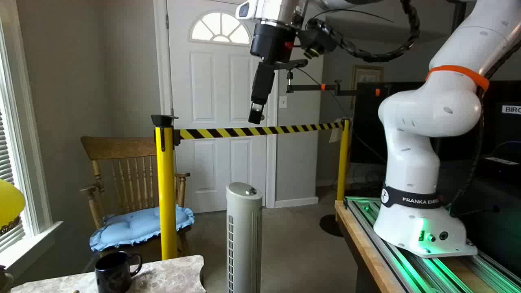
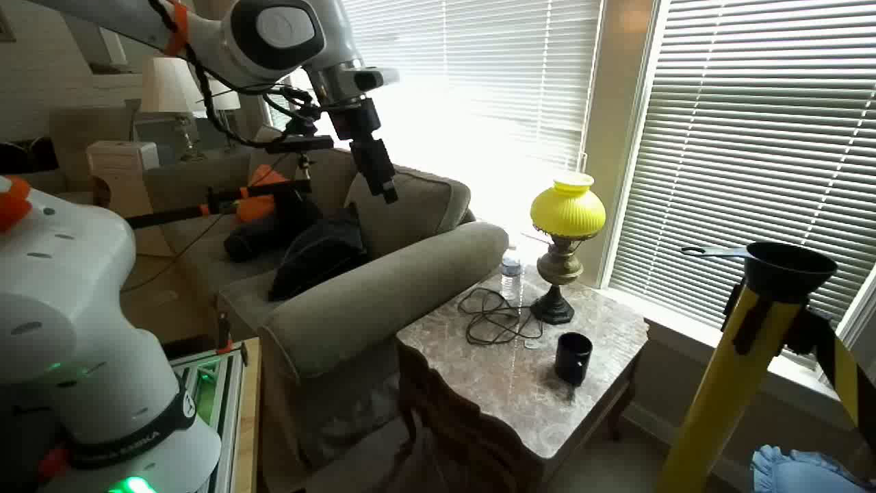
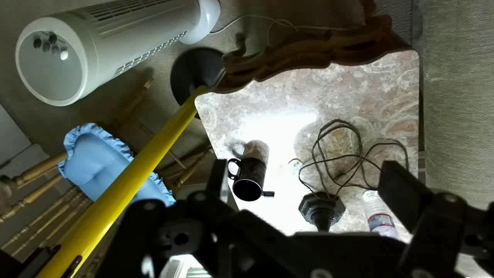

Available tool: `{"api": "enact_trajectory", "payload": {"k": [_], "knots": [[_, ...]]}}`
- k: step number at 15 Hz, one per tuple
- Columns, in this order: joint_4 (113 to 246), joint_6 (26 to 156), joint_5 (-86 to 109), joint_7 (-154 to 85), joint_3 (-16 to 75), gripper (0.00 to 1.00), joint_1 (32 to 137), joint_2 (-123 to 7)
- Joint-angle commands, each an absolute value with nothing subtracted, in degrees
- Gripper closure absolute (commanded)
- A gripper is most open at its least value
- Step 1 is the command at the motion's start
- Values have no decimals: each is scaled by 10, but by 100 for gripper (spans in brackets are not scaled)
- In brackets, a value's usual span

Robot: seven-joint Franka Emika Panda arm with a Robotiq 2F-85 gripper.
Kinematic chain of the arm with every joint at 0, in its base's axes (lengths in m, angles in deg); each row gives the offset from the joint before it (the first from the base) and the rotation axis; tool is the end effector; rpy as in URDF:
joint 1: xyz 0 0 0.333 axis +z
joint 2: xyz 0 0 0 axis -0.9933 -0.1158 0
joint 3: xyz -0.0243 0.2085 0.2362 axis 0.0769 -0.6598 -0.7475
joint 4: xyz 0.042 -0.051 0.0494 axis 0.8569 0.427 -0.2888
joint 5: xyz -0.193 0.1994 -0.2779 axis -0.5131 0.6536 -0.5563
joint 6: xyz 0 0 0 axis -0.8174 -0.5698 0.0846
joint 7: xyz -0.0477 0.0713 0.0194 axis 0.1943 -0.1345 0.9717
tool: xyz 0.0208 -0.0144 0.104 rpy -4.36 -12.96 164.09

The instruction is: Take the tiny pot off of the barricade

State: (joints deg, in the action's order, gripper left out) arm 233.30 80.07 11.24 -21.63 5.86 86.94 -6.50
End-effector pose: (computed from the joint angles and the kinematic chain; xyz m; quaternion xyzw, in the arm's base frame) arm 0.3535 0.1572 0.4765 0.9875 0.0434 0.1236 0.0877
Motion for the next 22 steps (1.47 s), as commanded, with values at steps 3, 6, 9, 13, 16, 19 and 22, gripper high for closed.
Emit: {"api": "enact_trajectory", "payload": {"k": [3,6,9,13,16,19,22], "knots": [[2332,799,103,-209,70,0,883,-68],[2332,799,103,-209,70,0,883,-68],[2332,799,103,-209,70,0,883,-68],[2323,791,103,-213,91,0,869,-75],[2290,774,110,-234,150,0,841,-96],[2236,784,124,-247,208,0,812,-142],[2170,778,164,-273,252,0,813,-203]]}}
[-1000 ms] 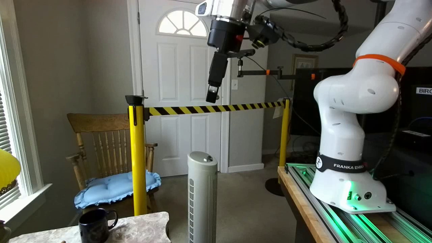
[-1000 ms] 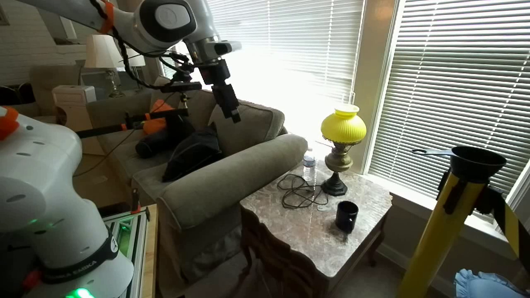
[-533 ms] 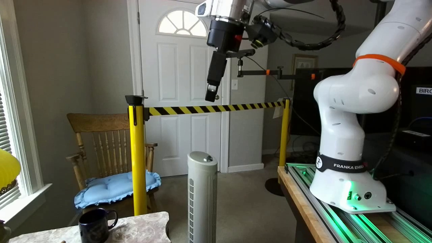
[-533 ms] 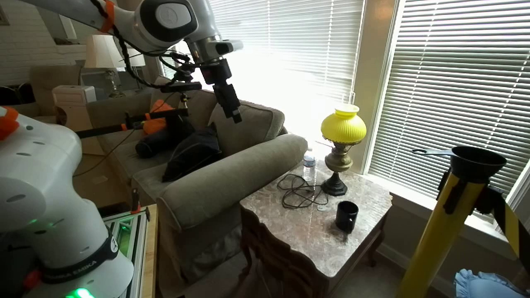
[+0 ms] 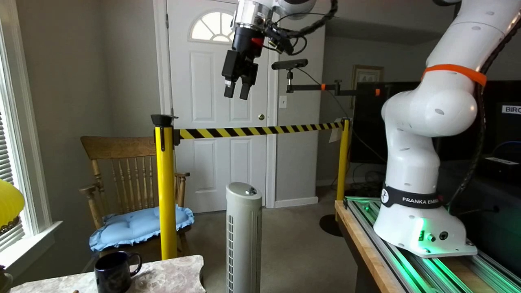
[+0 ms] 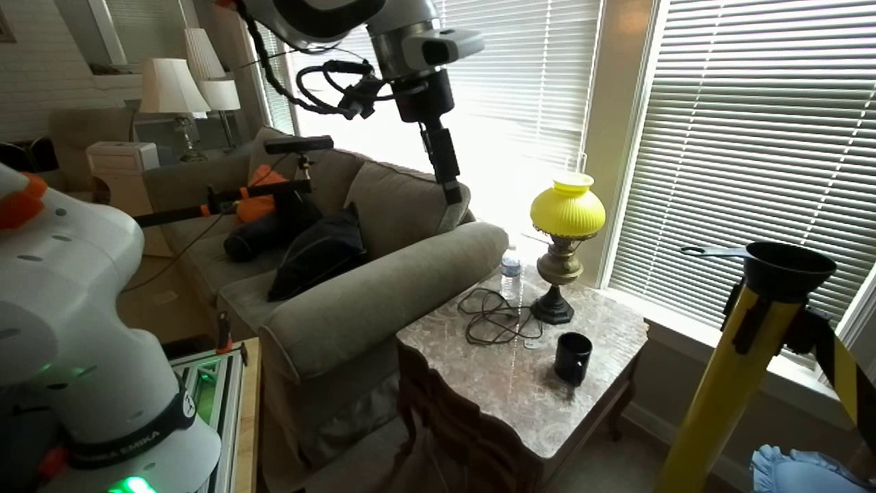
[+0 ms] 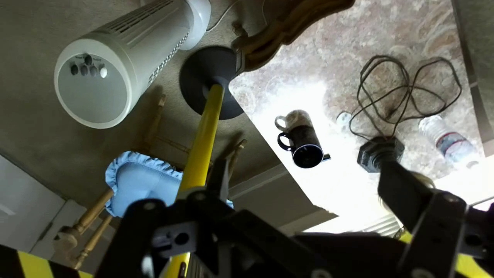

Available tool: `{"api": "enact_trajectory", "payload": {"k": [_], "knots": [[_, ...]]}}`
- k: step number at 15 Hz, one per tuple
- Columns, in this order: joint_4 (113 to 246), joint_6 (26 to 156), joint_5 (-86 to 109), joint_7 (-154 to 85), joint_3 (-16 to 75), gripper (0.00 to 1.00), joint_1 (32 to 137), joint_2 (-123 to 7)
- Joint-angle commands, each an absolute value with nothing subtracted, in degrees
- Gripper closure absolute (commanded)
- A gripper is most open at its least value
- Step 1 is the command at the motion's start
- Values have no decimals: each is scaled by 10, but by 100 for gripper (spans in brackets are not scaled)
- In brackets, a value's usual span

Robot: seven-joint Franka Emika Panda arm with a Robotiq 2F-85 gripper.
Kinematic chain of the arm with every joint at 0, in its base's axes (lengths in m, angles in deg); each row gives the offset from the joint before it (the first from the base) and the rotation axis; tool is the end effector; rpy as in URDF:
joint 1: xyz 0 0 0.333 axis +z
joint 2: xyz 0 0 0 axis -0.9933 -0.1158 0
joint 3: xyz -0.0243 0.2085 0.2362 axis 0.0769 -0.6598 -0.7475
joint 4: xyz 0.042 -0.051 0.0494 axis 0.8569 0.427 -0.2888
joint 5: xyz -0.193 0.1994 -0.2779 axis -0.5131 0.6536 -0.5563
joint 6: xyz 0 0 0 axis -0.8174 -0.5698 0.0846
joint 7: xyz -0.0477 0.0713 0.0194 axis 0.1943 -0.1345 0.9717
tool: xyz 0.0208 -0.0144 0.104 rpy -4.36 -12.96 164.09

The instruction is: Take the tiny pot off of the barricade

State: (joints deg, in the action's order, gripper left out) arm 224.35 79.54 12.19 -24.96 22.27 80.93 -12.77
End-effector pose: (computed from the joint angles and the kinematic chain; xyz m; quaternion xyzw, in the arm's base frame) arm 0.4215 0.0085 0.5225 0.9861 -0.1075 0.1260 0.0165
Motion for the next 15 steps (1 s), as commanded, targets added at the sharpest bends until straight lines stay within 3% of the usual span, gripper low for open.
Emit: {"api": "enact_trajectory", "payload": {"k": [1,9,15], "knots": [[2147,780,178,-279,260,0,815,-226],[2118,794,171,-272,264,0,808,-266],[2013,799,153,-231,282,0,780,-392]]}}
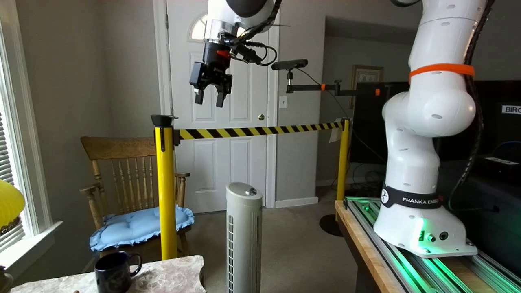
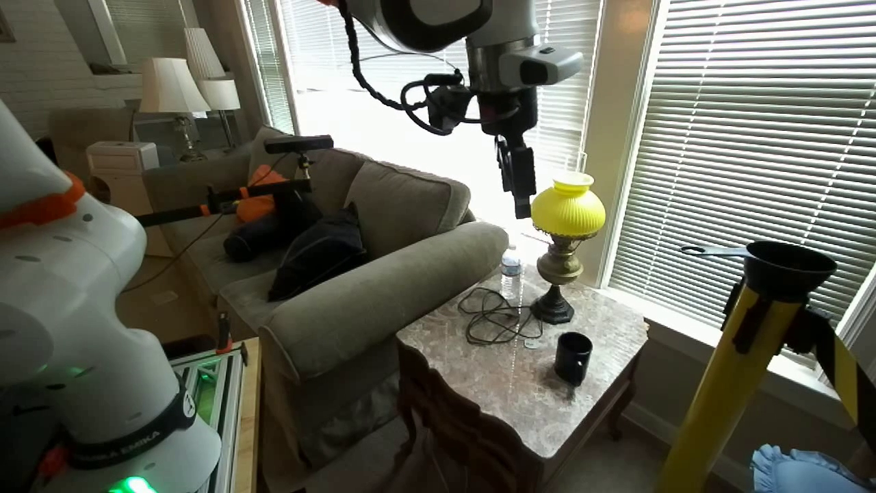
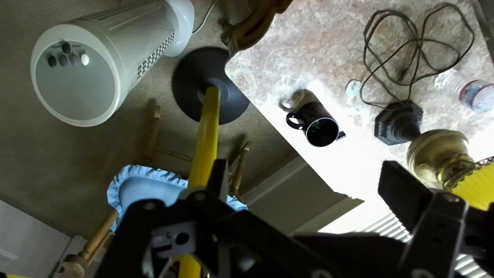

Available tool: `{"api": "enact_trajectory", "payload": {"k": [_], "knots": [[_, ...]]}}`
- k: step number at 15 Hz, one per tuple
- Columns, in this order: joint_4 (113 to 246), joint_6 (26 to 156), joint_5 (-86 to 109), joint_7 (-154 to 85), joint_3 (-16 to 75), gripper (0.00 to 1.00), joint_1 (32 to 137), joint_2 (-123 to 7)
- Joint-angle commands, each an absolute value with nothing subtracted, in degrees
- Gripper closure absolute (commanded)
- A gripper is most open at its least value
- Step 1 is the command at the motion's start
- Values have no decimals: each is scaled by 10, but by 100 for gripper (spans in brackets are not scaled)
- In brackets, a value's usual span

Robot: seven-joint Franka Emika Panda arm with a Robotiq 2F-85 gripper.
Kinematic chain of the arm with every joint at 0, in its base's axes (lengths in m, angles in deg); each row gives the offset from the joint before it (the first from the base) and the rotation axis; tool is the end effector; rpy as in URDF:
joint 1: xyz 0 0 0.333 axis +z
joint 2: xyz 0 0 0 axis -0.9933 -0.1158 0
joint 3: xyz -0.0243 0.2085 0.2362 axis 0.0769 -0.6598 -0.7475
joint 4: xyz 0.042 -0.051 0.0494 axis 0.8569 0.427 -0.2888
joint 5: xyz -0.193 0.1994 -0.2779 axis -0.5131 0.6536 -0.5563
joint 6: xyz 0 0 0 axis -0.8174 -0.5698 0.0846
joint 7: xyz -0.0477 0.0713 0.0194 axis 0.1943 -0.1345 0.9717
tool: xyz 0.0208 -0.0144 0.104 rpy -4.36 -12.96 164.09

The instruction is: Take the tiny pot off of the barricade

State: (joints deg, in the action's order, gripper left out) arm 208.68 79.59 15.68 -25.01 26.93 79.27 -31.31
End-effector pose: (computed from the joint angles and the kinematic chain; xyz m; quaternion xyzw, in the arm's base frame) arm 0.5172 -0.0471 0.5071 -0.9799 0.1731 -0.0977 0.0187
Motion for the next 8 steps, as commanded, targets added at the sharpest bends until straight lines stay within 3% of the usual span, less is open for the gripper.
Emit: {"api": "enact_trajectory", "payload": {"k": [1,8], "knots": [[1986,796,154,-226,288,0,777,-415],[1842,823,129,-185,322,0,774,-545]]}}
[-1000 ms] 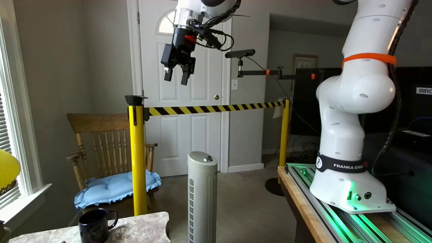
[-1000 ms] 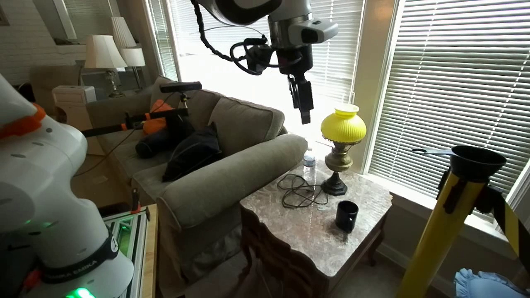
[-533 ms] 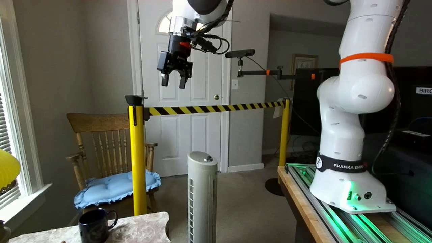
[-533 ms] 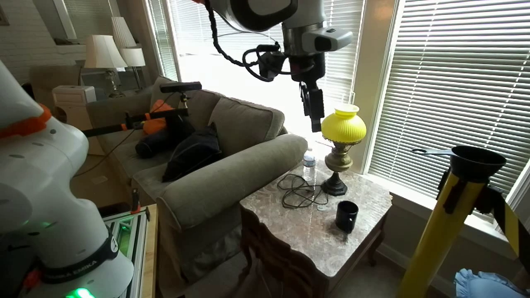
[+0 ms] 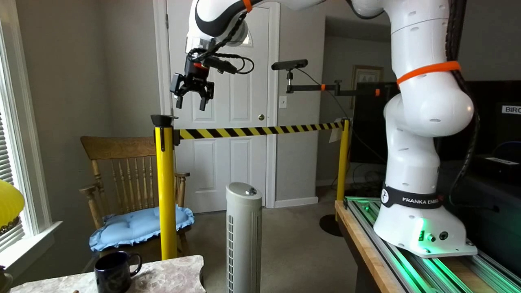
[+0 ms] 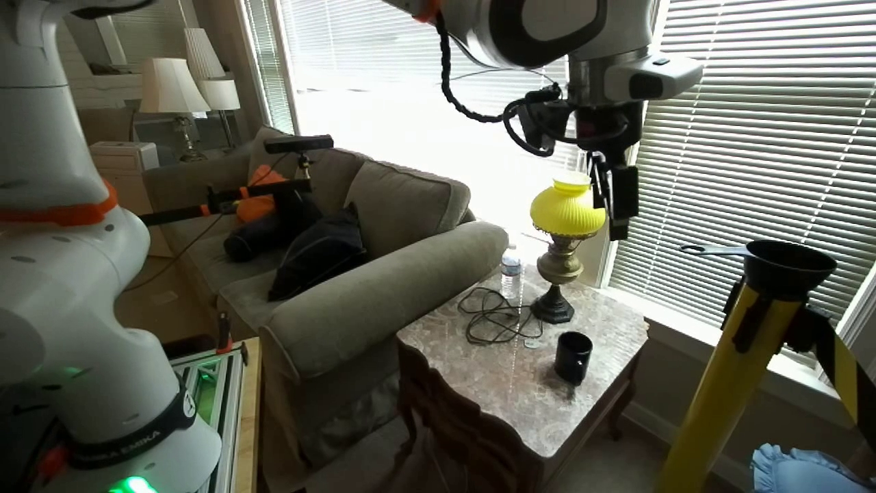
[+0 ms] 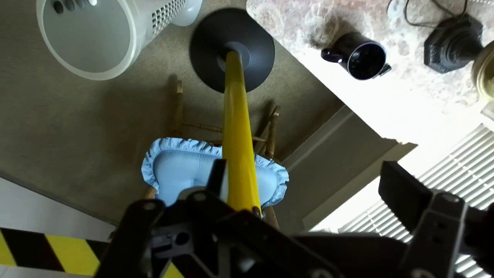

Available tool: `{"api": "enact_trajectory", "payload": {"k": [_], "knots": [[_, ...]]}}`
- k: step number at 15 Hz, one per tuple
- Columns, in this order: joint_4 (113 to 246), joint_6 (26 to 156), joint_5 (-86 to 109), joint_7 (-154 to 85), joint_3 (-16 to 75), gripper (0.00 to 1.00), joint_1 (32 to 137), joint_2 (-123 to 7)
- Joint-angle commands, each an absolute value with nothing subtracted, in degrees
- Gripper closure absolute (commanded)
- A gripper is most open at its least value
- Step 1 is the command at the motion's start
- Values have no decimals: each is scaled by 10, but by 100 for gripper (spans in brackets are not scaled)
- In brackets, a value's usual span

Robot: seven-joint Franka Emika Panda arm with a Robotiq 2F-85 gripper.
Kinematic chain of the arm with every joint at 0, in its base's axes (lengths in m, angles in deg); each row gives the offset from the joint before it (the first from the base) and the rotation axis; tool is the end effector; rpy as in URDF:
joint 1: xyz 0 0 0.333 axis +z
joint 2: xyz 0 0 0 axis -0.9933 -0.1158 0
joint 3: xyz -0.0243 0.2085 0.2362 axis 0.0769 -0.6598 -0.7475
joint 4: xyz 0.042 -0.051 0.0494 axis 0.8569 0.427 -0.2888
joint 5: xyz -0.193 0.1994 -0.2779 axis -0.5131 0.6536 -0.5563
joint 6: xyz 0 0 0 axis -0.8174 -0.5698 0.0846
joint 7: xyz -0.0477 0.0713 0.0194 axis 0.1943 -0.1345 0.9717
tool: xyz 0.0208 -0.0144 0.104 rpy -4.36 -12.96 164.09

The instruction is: Take the tiny pot off of the barricade

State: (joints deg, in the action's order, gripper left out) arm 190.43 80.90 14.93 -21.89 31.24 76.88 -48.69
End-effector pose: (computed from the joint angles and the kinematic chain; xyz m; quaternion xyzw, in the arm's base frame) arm 0.6067 -0.1257 0.4952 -0.9605 0.2519 -0.1181 0.0032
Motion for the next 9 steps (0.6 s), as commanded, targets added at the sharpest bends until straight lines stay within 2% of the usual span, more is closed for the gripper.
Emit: {"api": "enact_trajectory", "payload": {"k": [1,5,9], "knots": [[1827,826,125,-180,326,0,775,-559],[1788,835,84,-159,340,0,782,-590],[1778,902,68,-157,350,0,782,-617]]}}
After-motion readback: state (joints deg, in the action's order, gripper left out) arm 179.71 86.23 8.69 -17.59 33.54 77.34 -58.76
